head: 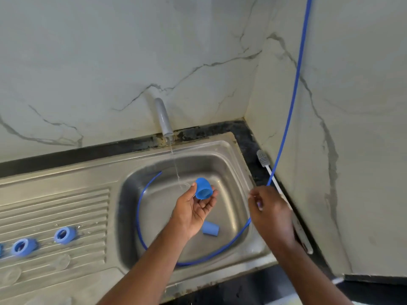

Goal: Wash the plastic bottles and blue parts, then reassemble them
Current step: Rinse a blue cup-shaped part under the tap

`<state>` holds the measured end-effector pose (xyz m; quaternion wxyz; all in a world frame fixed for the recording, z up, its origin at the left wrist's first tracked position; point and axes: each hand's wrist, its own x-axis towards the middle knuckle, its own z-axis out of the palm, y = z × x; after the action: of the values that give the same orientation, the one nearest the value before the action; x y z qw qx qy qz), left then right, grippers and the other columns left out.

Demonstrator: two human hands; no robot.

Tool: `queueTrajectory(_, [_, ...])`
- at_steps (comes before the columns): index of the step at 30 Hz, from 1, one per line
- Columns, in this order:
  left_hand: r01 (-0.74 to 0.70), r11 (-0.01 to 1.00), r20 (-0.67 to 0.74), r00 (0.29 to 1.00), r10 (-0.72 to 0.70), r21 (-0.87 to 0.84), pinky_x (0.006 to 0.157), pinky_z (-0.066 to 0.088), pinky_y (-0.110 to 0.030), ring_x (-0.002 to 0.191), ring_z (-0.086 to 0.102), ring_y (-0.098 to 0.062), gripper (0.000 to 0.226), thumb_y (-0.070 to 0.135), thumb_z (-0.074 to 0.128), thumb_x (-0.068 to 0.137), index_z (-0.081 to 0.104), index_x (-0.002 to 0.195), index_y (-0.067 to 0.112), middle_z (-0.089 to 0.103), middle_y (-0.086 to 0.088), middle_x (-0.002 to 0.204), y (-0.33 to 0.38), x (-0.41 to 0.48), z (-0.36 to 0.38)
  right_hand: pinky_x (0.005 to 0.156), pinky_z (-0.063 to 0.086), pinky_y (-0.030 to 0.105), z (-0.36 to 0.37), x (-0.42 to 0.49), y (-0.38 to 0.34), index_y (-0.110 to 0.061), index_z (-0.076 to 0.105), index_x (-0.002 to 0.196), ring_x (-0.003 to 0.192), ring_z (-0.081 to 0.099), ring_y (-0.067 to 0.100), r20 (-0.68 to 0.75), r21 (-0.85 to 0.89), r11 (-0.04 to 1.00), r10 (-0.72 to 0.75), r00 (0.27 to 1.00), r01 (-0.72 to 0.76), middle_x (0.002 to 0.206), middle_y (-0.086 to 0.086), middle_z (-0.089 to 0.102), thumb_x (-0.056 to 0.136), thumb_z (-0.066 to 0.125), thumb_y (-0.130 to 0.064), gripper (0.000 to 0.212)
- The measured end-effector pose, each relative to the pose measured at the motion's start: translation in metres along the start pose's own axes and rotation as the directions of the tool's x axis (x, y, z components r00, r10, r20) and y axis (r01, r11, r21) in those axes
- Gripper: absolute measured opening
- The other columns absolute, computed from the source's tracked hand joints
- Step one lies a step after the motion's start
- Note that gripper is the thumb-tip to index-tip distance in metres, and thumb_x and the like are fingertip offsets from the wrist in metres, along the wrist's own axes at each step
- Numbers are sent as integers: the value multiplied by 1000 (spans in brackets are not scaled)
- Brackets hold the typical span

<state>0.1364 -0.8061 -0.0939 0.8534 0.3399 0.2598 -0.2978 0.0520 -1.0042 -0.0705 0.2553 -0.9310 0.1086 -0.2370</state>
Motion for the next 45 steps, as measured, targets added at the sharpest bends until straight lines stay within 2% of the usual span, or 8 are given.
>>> queueTrajectory(4, [-88, 995, -108, 990, 93, 50, 86, 60, -40, 98, 73, -33, 41, 28, 61, 99, 59, 128, -1, 65, -21, 122, 39, 17, -16, 75, 50, 19, 61, 47, -65, -20, 70, 92, 79, 63, 4, 367, 342, 886, 179, 913, -312, 82, -11, 68, 92, 68, -20, 2])
queueTrajectory(8, [-155, 958, -147, 970, 194, 243, 79, 56, -32, 86, 67, -18, 19, 25, 63, 99, 67, 112, 12, 70, -9, 101, 81, 30, -17, 101, 52, 49, 132, 101, -102, -22, 67, 116, 107, 68, 21, 698, 487, 573, 199, 688, -660, 115, 6, 71, 98, 61, -19, 19])
queueTrajectory(11, [-206, 918, -174, 945, 277, 340, 77, 54, -27, 82, 65, -14, 8, 17, 60, 101, 67, 101, 16, 69, -6, 94, 116, 43, -24, 97, 55, 44, 164, 126, -133, -11, 65, 121, 106, 67, 26, 788, 456, 545, 121, 604, -704, 121, 17, 68, 98, 60, -8, 23])
queueTrajectory(27, [-125, 958, -182, 968, 175, 257, 82, 62, -40, 104, 72, -30, 23, 13, 54, 104, 66, 123, 7, 72, -17, 115, 131, 70, -22, 88, 59, 31, 169, 124, -125, -19, 67, 110, 102, 69, 16, 638, 545, 625, 123, 760, -558, 108, 1, 71, 77, 75, 7, 42])
queueTrajectory(30, [-166, 949, -135, 969, 208, 269, 92, 60, -41, 109, 70, -28, 25, 6, 58, 101, 67, 124, 10, 71, -15, 118, 132, 68, -23, 90, 56, 27, 168, 120, -127, -29, 71, 112, 108, 66, 11, 660, 539, 635, 90, 746, -554, 115, -6, 70, 83, 65, 8, 47])
queueTrajectory(35, [-290, 889, -91, 936, 342, 354, 89, 60, -33, 107, 72, -29, 19, -1, 69, 91, 72, 110, 3, 74, -18, 111, 132, 65, -34, 85, 59, 32, 171, 121, -127, -11, 65, 121, 110, 67, 26, 820, 474, 322, 177, 543, -820, 120, 15, 68, 103, 49, -12, 25])
queueTrajectory(38, [-307, 866, -56, 933, 356, 394, 83, 61, -31, 105, 72, -29, 17, 0, 68, 92, 73, 109, 0, 74, -20, 110, 133, 65, -39, 89, 61, 39, 177, 123, -123, -6, 60, 129, 108, 70, 27, 879, 358, 393, 163, 447, -847, 121, 18, 67, 104, 54, -27, 33])
queueTrajectory(45, [-196, 938, -157, 956, 248, 287, 88, 61, -38, 102, 74, -25, 23, 24, 57, 103, 69, 114, 7, 76, -14, 108, 122, 65, -28, 87, 61, 43, 182, 132, -127, -11, 61, 118, 100, 72, 27, 783, 411, 489, 242, 573, -769, 115, 14, 69, 85, 80, -25, 40])
